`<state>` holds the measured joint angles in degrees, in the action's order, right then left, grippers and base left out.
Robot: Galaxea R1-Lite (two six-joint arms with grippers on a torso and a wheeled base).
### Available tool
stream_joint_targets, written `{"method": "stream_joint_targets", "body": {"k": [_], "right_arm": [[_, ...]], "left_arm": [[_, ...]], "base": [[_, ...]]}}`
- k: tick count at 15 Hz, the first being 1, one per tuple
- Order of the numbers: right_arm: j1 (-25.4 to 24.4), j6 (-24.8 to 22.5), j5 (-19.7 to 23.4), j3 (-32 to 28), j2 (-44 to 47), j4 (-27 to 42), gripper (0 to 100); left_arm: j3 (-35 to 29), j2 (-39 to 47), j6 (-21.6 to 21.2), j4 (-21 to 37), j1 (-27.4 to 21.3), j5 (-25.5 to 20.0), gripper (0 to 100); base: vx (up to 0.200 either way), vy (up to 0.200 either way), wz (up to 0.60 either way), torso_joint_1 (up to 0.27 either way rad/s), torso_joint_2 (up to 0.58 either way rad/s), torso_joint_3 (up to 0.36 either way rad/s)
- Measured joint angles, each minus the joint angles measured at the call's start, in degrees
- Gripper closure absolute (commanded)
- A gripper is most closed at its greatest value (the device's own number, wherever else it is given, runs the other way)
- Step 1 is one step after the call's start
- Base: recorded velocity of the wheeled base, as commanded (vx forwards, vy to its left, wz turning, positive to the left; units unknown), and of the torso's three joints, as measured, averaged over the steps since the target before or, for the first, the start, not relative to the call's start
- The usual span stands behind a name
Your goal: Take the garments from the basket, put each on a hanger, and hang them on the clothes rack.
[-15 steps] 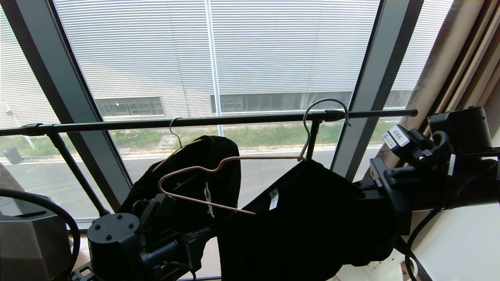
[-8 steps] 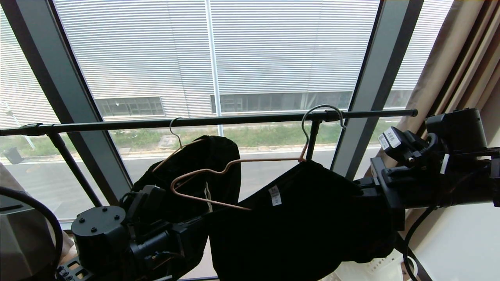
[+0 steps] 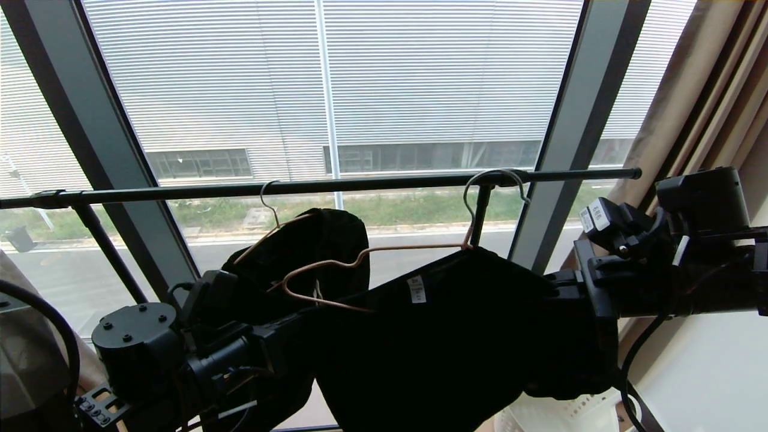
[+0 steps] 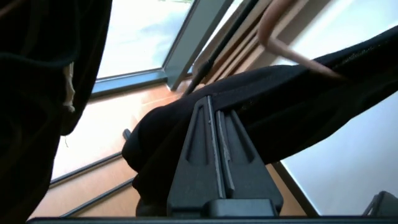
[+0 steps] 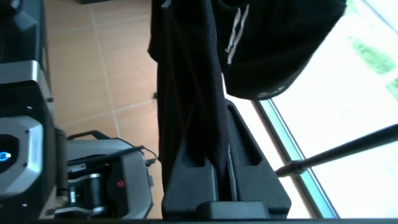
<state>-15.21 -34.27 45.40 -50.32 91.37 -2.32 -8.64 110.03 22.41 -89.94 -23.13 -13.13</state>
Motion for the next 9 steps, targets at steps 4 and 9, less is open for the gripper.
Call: {"method": "stream_joint_targets", "body": {"k": [4,9], "right_arm": [[0.11,-1.45,-5.9,0.18,0.22,0.02,100],[-0.4,-2.54,-13.13,0.27,1.63,0.09,100]], "left_arm": [[-0.85,-1.1,0.0,0.02,1.88,0.0,100],[-1.41,-1.88,-0.02,0.02,2.68,0.0,100]], "base": [[0.0,0.0,0.0,0.0,0.0,0.0],[0.0,0.0,0.0,0.0,0.0,0.0]]}}
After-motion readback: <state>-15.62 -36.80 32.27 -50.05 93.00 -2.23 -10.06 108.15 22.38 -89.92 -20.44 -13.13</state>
